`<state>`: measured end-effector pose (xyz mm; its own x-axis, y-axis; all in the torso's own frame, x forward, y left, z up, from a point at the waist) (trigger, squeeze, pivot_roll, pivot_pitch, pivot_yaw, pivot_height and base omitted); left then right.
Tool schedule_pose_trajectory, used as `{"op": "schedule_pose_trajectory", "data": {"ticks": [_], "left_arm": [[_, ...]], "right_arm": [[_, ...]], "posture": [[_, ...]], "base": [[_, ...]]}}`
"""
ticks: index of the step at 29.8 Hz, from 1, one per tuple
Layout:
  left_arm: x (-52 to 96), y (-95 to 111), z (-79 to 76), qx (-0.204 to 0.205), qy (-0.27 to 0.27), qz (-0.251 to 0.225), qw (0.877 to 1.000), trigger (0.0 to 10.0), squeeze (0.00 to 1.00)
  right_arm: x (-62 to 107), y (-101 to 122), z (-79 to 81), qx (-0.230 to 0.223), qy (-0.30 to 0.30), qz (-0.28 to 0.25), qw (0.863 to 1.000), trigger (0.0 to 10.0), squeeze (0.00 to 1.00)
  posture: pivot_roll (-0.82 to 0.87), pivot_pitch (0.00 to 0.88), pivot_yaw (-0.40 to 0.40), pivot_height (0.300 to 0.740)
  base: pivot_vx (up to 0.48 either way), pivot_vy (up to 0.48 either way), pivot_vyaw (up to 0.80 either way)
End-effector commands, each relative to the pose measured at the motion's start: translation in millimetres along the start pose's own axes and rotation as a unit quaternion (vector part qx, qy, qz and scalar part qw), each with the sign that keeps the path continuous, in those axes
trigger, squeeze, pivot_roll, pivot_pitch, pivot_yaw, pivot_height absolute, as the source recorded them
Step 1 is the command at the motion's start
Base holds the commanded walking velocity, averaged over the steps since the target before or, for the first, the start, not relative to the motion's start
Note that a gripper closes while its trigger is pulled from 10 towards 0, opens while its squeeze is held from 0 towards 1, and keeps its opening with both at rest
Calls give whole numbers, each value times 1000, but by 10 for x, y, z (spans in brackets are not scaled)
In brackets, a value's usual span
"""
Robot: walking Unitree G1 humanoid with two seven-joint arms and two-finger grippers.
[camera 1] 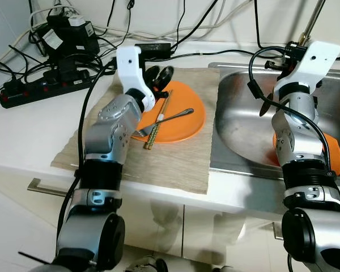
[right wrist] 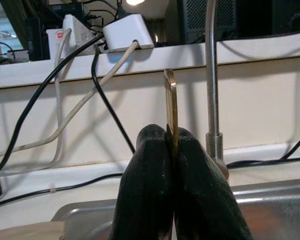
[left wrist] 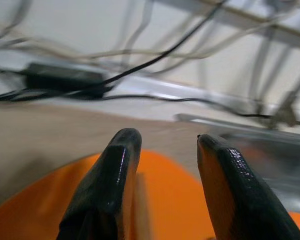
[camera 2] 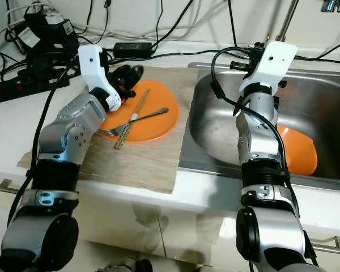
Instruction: Kitchen organization
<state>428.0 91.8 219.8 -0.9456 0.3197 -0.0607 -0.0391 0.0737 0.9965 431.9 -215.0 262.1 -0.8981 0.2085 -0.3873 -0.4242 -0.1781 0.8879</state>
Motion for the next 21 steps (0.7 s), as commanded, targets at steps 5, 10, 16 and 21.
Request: {"op": "schedule_pose_trajectory", "data": {"ticks": [5, 10, 16, 21], "left_arm": [[64, 175, 54, -6, 31, -37, 999, 10000, 0], [94, 247, -85, 1, 10, -52, 999, 10000, 0], [124, 307, -197, 13, -13, -56, 998, 10000, 0], [161, 396, -320, 15, -38, -62, 997, 10000, 0]], "right_arm": [[-49, 67, 72, 14, 13, -17, 1000, 10000, 0], [-67, 18, 13, 47, 12, -15, 999, 10000, 0], [-70, -73, -63, 58, 2, -1, 998, 10000, 0], [-36, -308, -109, 66, -6, 41, 997, 10000, 0]], "posture": [[-61, 0, 92, 740], [-56, 0, 88, 740], [-52, 0, 91, 740], [-46, 0, 92, 740]], "base": [[0, 0, 0], [0, 0, 0], [0, 0, 0], [0, 0, 0]]}}
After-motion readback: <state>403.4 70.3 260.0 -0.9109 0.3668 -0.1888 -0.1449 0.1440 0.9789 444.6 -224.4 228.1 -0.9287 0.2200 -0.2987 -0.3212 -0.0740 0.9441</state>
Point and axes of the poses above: a point about 5 cm out from each wrist's last joint towards the gripper, its own x axis pointing back from the gripper into the wrist, its own y axis along the axis of the wrist's last joint, z = x × y, the point moved 6 cm from there along -x, pointing out of the wrist towards the gripper, and after that the axes turned 12 degrees about -x, right-handed, at the moved point
